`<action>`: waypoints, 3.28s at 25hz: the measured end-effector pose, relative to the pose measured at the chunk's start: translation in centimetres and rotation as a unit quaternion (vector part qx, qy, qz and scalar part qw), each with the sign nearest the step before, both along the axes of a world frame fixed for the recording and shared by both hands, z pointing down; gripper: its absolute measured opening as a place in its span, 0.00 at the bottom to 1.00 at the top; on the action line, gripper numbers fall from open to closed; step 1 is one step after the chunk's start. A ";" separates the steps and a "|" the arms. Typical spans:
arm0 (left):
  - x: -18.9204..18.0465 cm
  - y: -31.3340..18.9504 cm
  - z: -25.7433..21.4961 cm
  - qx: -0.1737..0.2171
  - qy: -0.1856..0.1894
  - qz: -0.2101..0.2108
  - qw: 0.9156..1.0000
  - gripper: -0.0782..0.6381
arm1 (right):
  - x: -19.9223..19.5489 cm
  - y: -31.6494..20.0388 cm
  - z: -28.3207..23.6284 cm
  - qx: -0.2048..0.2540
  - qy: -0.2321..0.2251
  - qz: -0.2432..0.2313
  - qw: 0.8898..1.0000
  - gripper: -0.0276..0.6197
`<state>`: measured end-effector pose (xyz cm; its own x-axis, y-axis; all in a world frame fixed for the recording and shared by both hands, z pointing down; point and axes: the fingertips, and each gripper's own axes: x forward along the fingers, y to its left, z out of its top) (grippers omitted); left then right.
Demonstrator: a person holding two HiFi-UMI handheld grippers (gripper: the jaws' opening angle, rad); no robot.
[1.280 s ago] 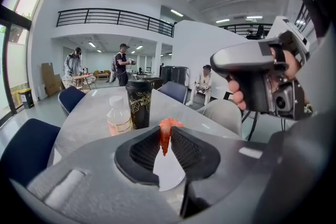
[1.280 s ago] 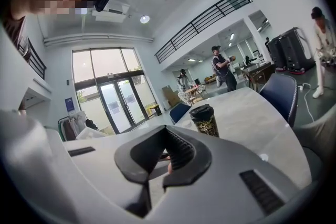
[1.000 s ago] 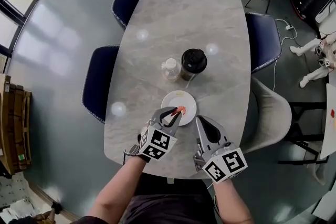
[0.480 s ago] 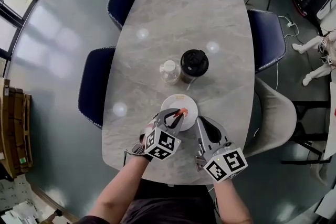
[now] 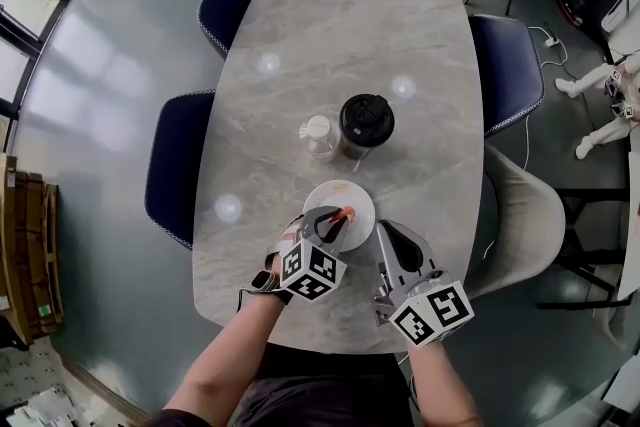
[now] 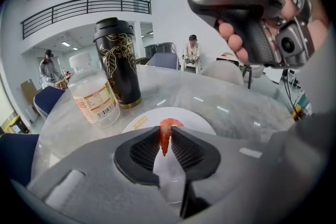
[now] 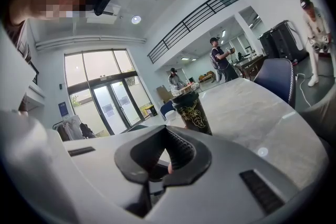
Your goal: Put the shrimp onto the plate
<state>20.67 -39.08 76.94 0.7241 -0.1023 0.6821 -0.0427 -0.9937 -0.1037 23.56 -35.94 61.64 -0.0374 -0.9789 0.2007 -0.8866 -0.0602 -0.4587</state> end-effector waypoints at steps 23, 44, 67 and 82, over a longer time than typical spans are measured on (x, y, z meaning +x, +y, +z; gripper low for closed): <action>-1.3 0.8 -6.5 -0.016 0.034 -0.036 0.999 0.19 | -0.7 1.4 -3.9 -0.027 0.011 -0.005 1.000 0.04; -4.2 5.3 -30.2 -0.003 0.235 -0.095 0.967 0.12 | -5.0 5.3 -17.0 0.024 0.073 -0.074 0.994 0.04; -5.8 9.2 -40.8 -0.024 0.301 -0.126 0.945 0.12 | -6.3 6.4 -26.8 0.092 0.126 -0.099 0.983 0.04; -6.4 9.6 -41.8 -0.021 0.311 -0.126 0.942 0.12 | -7.0 6.6 -27.6 0.085 0.137 -0.100 0.982 0.04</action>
<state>14.32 -29.50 35.17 0.9410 -0.3079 0.1404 -0.3183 -0.9462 0.0581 16.58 -29.32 34.07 -0.2004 -0.9776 0.0648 -0.9643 0.1852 -0.1891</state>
